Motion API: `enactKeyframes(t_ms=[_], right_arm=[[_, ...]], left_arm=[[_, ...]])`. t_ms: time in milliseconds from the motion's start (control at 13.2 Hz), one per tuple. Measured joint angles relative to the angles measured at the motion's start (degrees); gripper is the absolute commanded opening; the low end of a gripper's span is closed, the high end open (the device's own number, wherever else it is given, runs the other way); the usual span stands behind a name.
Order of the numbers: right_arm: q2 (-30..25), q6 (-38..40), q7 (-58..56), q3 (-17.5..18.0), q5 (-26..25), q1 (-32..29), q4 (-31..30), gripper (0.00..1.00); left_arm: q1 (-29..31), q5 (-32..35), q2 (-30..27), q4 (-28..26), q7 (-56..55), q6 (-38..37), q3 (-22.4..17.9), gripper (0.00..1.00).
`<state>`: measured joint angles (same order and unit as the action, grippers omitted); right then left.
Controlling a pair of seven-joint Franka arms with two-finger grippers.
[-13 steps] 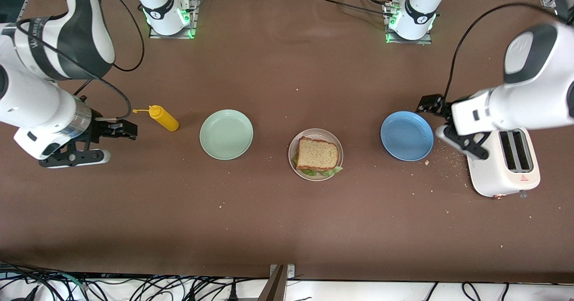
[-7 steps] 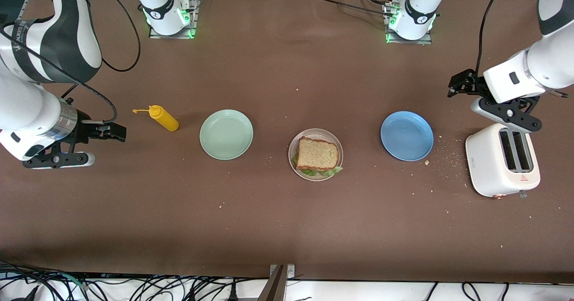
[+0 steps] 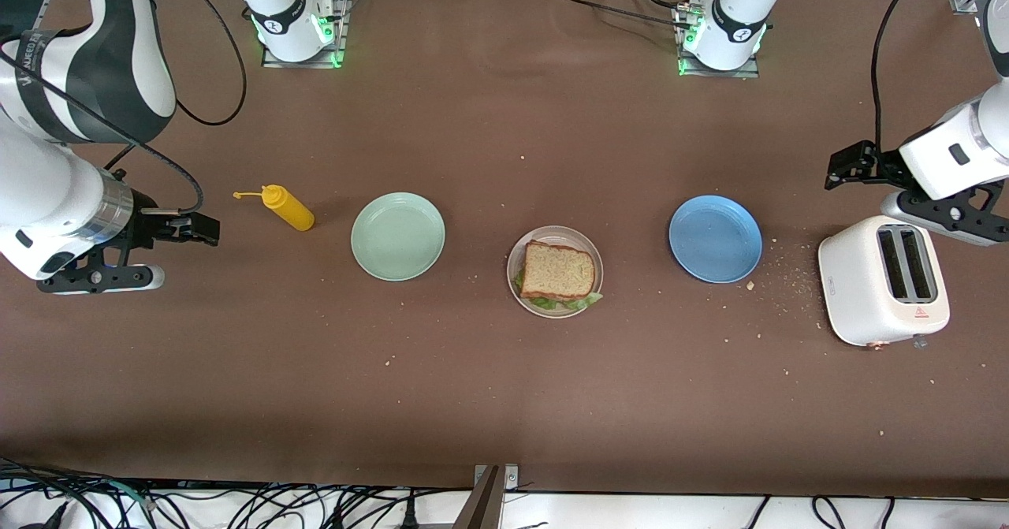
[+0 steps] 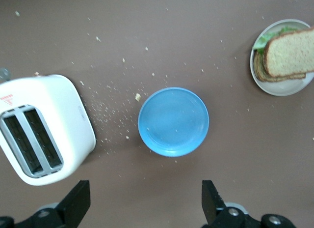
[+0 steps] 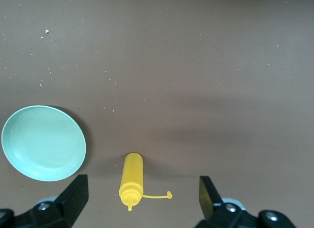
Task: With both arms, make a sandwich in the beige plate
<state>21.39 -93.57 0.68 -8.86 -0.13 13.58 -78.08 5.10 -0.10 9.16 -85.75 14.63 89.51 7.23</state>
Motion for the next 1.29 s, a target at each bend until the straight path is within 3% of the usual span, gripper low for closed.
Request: enactKeyframes(t_ms=[152,303,682,1288], right_arm=[[0.0,0.0,0.1,0.2,0.0,0.1,0.0,1.0],[0.0,0.0,0.9,0.4,0.2,0.1,0.0,1.0],[-0.1,0.1,1.1,0.5,0.2,0.1,0.1,1.0],[-0.1,0.2,1.1,0.3,0.3,0.1,0.1,1.0]], left_arm=[[-3.8,0.0,-1.1,-0.3,-0.1,0.4,-3.9,1.0],[-5.4,0.0,-3.2,-2.2,-1.5,0.4,-5.3,1.0],[-6.7,-0.5,-10.3,-9.8,-9.1,0.5,-5.4,1.0],[-6.9,-0.5,-11.1,-10.3,-9.5,0.7,-5.4,1.0]])
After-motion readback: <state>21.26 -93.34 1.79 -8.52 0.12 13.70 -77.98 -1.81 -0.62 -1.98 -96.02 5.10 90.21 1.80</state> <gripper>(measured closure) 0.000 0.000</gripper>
